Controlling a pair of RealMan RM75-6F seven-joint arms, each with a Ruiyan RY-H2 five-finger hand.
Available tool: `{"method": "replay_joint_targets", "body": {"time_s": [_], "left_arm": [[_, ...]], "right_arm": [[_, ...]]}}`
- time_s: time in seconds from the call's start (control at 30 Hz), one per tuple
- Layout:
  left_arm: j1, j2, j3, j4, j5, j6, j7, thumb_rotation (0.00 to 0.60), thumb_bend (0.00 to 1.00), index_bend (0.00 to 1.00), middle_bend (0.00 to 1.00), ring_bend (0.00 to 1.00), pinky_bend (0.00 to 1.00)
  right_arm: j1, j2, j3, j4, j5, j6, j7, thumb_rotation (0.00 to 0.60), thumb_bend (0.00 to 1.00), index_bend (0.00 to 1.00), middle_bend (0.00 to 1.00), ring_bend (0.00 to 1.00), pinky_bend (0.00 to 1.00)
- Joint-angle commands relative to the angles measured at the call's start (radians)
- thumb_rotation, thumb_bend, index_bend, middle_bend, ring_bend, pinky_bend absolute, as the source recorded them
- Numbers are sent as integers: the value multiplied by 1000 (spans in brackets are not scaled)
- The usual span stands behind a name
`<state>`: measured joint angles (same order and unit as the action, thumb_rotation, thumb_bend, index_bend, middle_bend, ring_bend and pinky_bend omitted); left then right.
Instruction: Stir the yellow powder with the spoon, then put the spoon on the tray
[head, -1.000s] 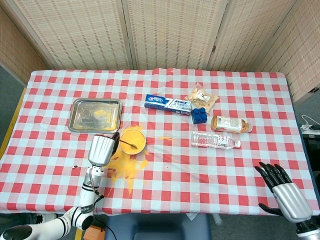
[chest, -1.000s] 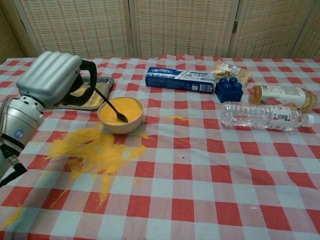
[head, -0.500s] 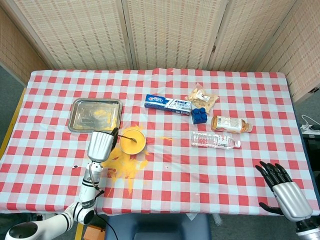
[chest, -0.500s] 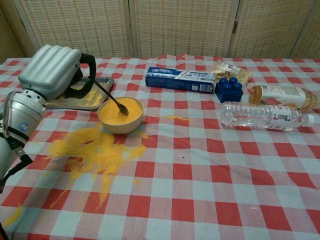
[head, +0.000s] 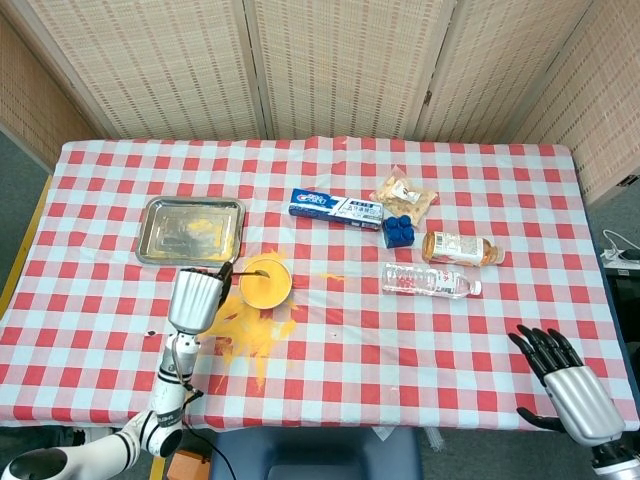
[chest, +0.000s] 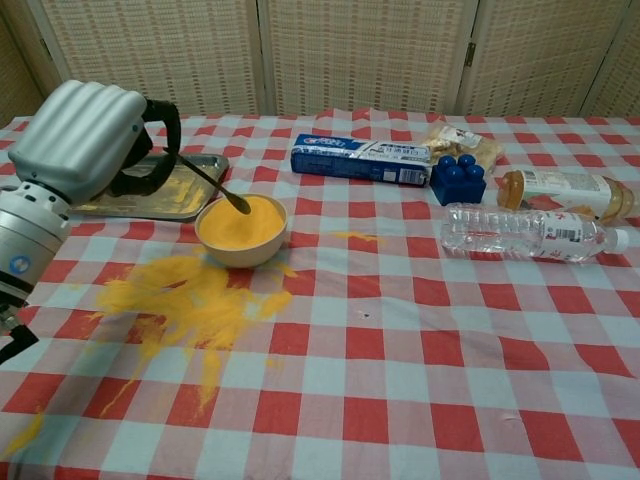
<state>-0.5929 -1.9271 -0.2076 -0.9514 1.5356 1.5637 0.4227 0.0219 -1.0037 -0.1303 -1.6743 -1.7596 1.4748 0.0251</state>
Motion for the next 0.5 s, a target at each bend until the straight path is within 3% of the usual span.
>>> {"method": "replay_joint_targets", "body": {"time_s": [0.03, 0.5], "left_arm": [[26, 22, 27, -28, 15, 19, 27, 600, 824, 842, 1000, 1000, 1000], [60, 54, 55, -68, 36, 24, 71, 600, 827, 842, 1000, 1000, 1000]], "right_arm": [[-1, 0, -3, 0, -8, 4, 0, 600, 22, 0, 0, 0, 0], [2, -5, -8, -3, -17, -2, -11, 600, 22, 0, 0, 0, 0]]}}
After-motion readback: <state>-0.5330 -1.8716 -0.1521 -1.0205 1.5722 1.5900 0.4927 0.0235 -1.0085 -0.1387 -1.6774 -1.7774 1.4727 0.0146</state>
